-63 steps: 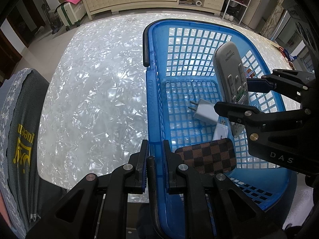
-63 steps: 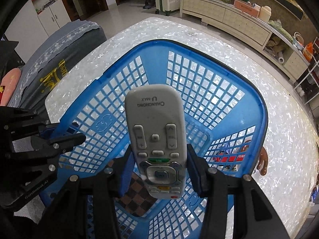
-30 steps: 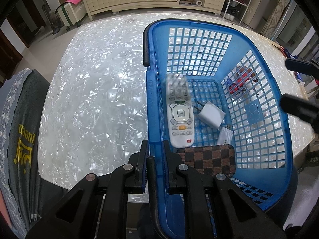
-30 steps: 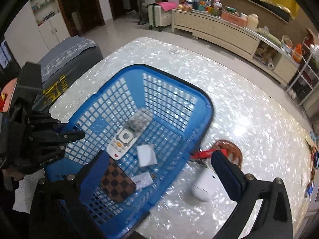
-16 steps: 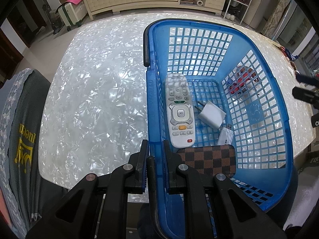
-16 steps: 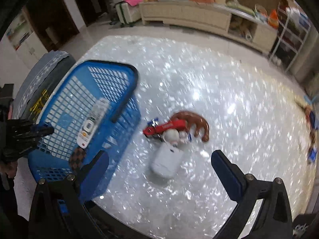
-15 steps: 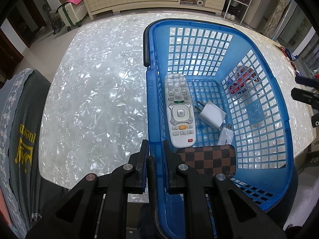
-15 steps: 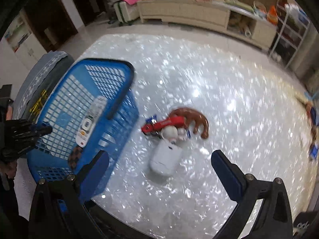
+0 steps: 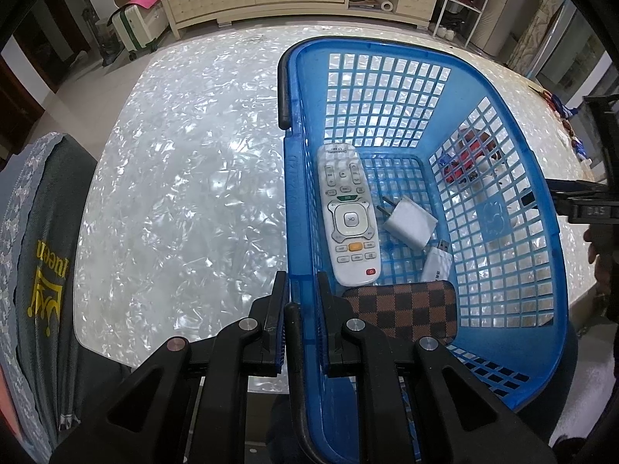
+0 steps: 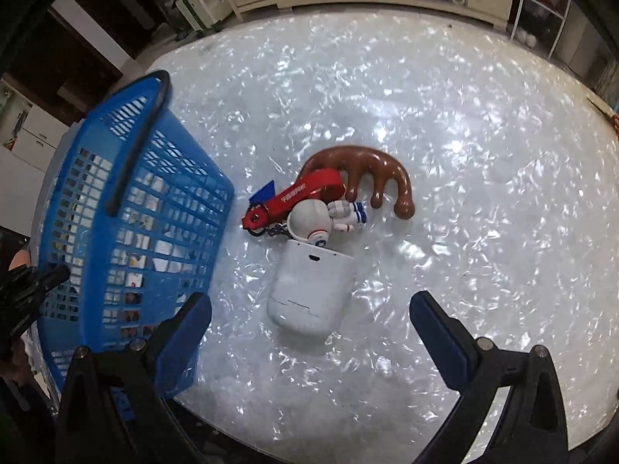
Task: Organize rigid objects
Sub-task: 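Move the right gripper back to the white box-shaped device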
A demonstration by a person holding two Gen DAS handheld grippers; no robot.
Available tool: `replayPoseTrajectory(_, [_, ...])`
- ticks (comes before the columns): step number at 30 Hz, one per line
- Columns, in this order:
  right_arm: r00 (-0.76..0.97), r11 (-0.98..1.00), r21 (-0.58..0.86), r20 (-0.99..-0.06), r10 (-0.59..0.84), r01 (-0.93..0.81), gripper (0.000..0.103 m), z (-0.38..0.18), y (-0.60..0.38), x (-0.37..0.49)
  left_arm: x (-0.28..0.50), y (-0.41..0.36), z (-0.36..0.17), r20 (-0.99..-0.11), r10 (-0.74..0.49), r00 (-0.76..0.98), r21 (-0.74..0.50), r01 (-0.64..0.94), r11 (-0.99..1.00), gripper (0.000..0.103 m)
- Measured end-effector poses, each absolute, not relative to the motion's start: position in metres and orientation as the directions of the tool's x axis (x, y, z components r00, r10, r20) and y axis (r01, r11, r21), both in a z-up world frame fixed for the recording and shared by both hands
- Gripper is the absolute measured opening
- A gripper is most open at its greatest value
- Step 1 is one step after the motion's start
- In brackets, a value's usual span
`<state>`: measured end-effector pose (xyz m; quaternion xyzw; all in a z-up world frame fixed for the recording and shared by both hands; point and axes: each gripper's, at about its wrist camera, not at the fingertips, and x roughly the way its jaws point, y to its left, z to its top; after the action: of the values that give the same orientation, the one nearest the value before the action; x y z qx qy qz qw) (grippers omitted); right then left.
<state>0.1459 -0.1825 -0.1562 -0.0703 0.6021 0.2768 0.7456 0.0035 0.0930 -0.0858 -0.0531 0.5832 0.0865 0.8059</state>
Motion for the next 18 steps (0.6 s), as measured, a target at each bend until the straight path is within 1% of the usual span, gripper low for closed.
replayPoseTrajectory(5, [0.125,0.853,0.163,-0.959,0.256,-0.496,0.103,-0.173,-0.168,0.15,0.004,0.093,-0.086,-0.949,0.077,0.306,0.015,-0.2,0.98,0.014])
replayPoseTrajectory(8, [0.104,0.848,0.173,-0.961,0.257,-0.5,0.103,-0.181,-0.159,0.15,0.004,0.093,-0.086,-0.949,0.075,0.307,0.013,-0.197,0.98,0.015])
replayPoseTrajectory(18, [0.104,0.857,0.133,-0.972,0.212,-0.498,0.103,-0.201,-0.138,0.153,0.003,0.093,-0.086,-0.949,0.072,0.307,0.011,-0.197,0.98,0.015])
